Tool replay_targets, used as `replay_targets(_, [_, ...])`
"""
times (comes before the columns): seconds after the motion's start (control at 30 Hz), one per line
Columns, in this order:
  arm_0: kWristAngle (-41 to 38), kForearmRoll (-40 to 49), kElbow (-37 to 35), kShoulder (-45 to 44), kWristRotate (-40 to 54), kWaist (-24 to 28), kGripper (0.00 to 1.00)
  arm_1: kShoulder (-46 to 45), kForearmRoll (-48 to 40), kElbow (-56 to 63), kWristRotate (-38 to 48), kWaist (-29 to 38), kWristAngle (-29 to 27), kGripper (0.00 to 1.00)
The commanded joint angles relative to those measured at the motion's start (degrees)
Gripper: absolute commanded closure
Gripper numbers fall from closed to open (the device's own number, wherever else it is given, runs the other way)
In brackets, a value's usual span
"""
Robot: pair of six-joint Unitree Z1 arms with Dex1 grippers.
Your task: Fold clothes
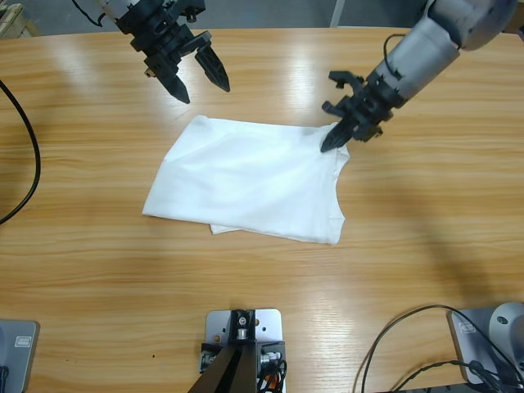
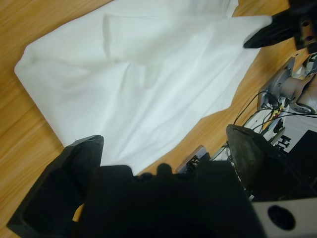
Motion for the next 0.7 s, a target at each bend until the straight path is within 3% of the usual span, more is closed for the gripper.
replay_targets(0.03, [2.0, 8.9, 3.9, 3.8, -0.7, 1.4, 0.032, 3.0, 6.4, -6.4, -3.1, -2.0, -0.9, 1.0])
replay_targets(0.3, [4.3, 8.7, 6.4, 8.9, 0.9, 3.0, 0.052, 4.3, 7.7, -6.9, -4.2, -2.7, -1.0, 1.0])
replay_targets(0.7, [1.8, 8.5, 0.3, 10.9, 1.7, 1.6, 0.055, 7.1, 10.1, -11.1, -5.4, -3.4, -1.1, 1.0])
